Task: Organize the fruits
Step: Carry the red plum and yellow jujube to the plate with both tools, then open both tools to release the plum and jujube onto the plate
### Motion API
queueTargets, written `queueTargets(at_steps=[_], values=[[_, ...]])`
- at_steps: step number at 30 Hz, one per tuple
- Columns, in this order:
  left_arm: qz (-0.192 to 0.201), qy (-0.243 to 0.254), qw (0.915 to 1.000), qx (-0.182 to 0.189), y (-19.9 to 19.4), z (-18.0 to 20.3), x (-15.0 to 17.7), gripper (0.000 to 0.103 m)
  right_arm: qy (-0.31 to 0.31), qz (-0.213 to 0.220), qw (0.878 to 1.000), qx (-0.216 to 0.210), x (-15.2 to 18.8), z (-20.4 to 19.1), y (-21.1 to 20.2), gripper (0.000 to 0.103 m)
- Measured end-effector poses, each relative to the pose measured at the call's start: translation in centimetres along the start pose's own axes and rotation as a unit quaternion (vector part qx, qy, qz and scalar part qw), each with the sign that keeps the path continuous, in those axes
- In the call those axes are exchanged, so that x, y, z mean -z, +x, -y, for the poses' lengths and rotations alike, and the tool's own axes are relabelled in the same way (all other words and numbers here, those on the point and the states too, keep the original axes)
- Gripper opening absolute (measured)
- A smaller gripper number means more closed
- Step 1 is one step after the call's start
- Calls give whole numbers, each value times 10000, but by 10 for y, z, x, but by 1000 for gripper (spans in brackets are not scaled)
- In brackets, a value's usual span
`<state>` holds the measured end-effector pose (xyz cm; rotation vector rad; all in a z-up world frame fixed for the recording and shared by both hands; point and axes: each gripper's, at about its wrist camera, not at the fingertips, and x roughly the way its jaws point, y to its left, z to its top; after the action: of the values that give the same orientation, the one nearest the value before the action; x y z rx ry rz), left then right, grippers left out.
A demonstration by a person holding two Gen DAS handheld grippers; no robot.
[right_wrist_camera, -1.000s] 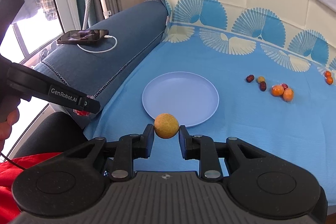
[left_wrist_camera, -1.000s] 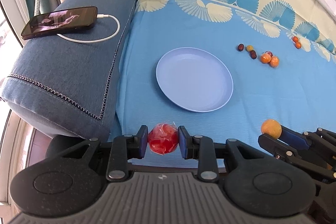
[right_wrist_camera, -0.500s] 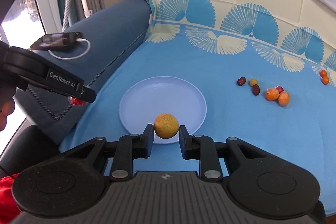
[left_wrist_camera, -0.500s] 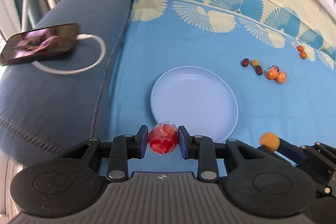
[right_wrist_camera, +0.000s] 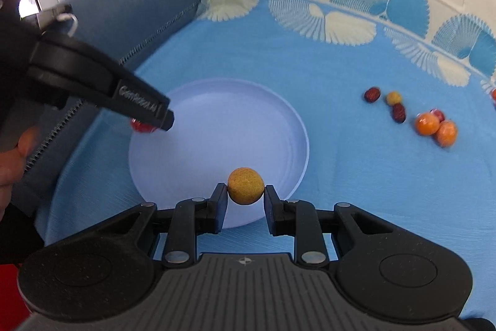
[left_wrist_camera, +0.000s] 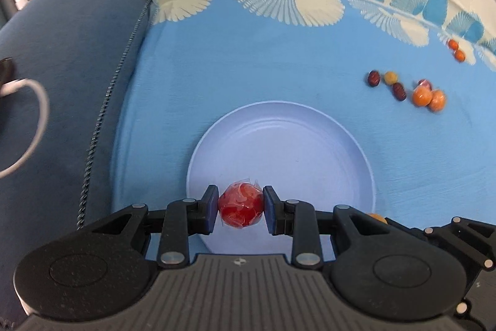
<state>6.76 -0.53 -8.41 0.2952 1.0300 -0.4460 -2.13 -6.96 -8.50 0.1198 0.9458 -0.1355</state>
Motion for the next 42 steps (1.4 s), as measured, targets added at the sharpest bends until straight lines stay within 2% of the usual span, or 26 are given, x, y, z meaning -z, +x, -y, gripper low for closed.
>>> queueTargets(at_steps=[6, 8, 9, 10, 11, 13, 17, 21, 25, 30, 34, 42], values=[[-300, 117, 9994, -139, 37, 2, -5, 35, -73, -149, 9999, 29, -3, 1, 26, 27], [-285, 137, 9993, -215, 39, 1, -7, 55, -76, -117, 9999, 30, -8, 2, 30, 30], [-229, 182, 9992, -264, 36, 2, -8, 85, -56, -81, 10000, -2, -10, 3, 30, 35], [-83, 232, 9991, -344, 30, 2, -10, 103, -45, -52, 10000, -18, -13, 4, 29, 51], [112, 264, 9987, -420, 22, 1, -9, 103, -29, 5, 10000, -8, -15, 5, 25, 66], [389, 385, 9975, -449, 4, 2, -8, 103, -17, 145, 9998, 110, -20, 7, 14, 81], [467, 414, 9973, -387, -33, -2, 7, 103, 17, 303, 9992, 269, -16, 9, -19, 96], [432, 265, 9983, -286, -71, -6, 42, 103, 155, 261, 9993, 218, 5, 3, -58, 100], [394, 235, 9975, -547, -102, -5, 76, 103, 315, 182, 9992, 177, 26, -4, -87, 101], [512, -37, 9970, -579, -134, -13, 101, 103, 189, 488, 9982, 306, 40, -17, -121, 102], [983, -149, 9931, -620, -164, -17, 107, 103, 132, 838, 9956, 388, 44, -22, -148, 102], [1484, -225, 9872, -544, -206, -1, 119, 103, -36, 1291, 9897, 611, 65, -25, -194, 102]])
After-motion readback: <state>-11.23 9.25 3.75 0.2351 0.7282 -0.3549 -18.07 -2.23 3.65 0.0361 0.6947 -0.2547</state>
